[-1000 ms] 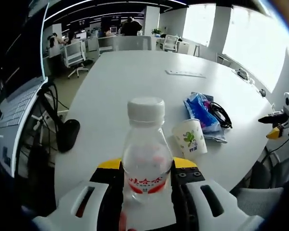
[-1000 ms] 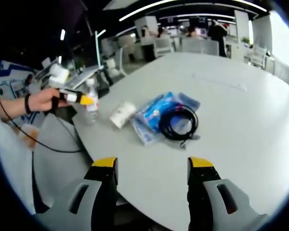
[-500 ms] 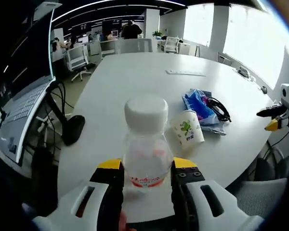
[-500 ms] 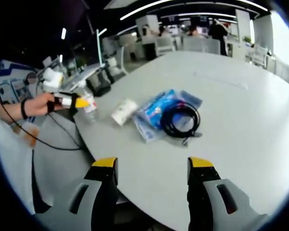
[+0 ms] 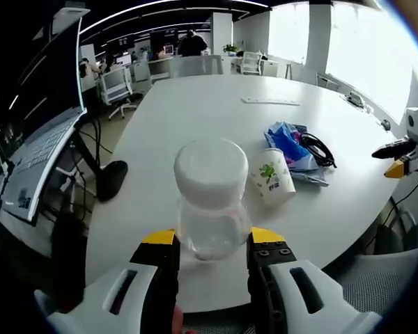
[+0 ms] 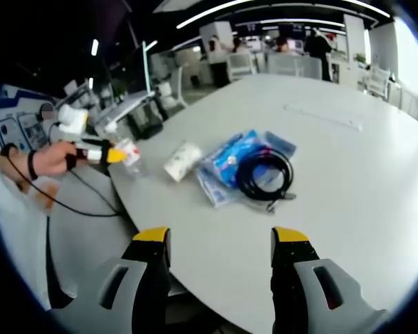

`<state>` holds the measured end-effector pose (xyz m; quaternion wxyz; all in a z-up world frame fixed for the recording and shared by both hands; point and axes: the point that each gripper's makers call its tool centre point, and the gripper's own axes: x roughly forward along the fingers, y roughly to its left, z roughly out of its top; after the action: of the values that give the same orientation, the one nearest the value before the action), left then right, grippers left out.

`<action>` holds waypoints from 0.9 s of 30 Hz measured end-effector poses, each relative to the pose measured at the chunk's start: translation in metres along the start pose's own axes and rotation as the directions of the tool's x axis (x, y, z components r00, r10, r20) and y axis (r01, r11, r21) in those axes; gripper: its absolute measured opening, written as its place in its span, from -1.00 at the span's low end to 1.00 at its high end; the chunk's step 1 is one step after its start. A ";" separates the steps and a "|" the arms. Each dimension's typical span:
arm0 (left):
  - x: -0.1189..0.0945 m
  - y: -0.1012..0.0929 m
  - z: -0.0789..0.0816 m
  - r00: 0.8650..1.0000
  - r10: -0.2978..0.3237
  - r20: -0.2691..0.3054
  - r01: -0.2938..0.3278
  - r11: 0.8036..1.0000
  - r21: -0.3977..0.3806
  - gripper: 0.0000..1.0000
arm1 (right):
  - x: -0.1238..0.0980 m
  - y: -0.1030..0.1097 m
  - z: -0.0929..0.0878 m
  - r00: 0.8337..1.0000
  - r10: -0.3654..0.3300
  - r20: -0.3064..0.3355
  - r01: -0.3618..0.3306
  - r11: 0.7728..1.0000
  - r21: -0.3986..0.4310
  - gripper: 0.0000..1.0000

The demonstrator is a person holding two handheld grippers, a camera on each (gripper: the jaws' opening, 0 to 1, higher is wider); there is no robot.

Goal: Arrange the tabletop items into an orderly group along one side of the table until the central work area is clear of visible clutter.

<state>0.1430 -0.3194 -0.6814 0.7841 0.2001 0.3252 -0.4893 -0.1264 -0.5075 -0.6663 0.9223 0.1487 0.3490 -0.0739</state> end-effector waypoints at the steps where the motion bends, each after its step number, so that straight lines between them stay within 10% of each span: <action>1: 0.000 0.000 0.000 1.000 0.000 0.001 0.000 1.000 -0.003 -0.26 | 0.000 0.000 0.000 1.000 0.001 -0.001 -0.001 1.000 -0.001 0.13; 27: 0.018 -0.003 0.013 0.998 -0.008 0.057 0.014 0.994 -0.108 -0.17 | -0.003 -0.006 -0.002 1.000 -0.012 -0.007 0.012 1.000 0.007 0.12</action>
<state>0.1502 -0.3405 -0.6848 0.8000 0.1417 0.3303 -0.4805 -0.1311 -0.5129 -0.6669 0.9201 0.1502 0.3529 -0.0800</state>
